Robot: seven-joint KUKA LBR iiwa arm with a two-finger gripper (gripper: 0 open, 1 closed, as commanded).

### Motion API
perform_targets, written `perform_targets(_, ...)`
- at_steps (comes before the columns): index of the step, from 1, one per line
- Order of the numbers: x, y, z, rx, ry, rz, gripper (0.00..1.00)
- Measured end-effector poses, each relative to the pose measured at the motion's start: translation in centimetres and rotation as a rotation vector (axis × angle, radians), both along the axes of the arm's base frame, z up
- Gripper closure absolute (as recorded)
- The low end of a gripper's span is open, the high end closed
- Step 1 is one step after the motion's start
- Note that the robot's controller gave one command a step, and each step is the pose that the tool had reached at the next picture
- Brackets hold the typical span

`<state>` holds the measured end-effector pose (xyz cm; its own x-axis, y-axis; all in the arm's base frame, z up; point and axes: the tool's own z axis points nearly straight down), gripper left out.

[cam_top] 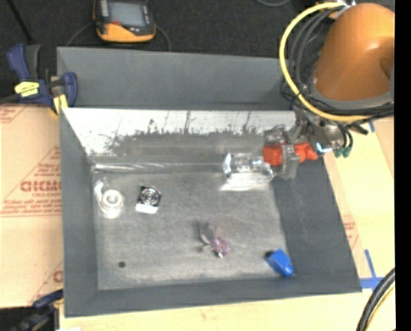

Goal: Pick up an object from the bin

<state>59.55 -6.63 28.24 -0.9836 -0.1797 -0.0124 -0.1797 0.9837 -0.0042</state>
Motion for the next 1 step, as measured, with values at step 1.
perform_targets(1, -4.15, -1.25, 2.52, -0.003, 0.01, 0.427, 1.0)
